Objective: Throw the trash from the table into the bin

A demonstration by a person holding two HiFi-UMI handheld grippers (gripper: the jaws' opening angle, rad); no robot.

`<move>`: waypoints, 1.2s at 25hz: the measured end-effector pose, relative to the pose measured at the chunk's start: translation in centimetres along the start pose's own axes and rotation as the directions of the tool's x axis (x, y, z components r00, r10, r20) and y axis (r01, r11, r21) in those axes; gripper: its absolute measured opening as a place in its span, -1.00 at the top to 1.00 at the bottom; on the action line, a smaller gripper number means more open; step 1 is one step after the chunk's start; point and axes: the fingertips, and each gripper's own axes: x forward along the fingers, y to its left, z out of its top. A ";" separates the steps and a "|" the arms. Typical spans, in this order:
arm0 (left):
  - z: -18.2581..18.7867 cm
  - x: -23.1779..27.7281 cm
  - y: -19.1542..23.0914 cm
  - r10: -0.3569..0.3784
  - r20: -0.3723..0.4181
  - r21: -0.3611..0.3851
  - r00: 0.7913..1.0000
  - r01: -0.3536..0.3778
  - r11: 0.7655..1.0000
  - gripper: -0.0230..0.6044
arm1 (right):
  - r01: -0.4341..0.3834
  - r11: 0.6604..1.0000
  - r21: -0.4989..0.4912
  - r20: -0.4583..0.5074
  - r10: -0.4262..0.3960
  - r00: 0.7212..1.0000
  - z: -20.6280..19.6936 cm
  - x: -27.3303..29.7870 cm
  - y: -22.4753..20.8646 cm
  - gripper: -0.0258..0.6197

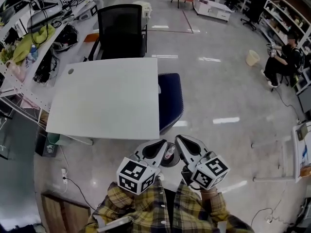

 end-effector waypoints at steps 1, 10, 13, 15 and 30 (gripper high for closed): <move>0.6 -0.2 0.1 0.003 0.011 0.010 1.000 -0.003 1.000 0.90 | -0.012 1.000 -0.016 0.010 0.012 1.000 0.6 0.2 0.6 0.92; 1.2 -1.4 0.8 0.044 0.031 0.006 0.999 -0.044 0.999 0.90 | -0.090 0.995 -0.045 -0.049 0.088 0.995 0.5 1.9 3.1 0.92; 1.4 -1.5 0.9 0.051 0.035 0.007 0.998 -0.052 0.999 0.90 | -0.091 0.994 -0.062 -0.050 0.088 0.995 1.0 2.2 3.1 0.92; 1.4 -1.6 1.0 0.053 0.036 0.006 0.998 -0.054 0.999 0.90 | -0.095 0.993 -0.068 -0.056 0.091 0.994 0.9 2.3 3.2 0.92; 0.9 -1.3 3.7 0.004 0.018 -0.026 1.000 -0.004 1.000 0.90 | -0.079 0.992 -0.094 -0.078 0.071 0.994 0.2 2.9 3.3 0.92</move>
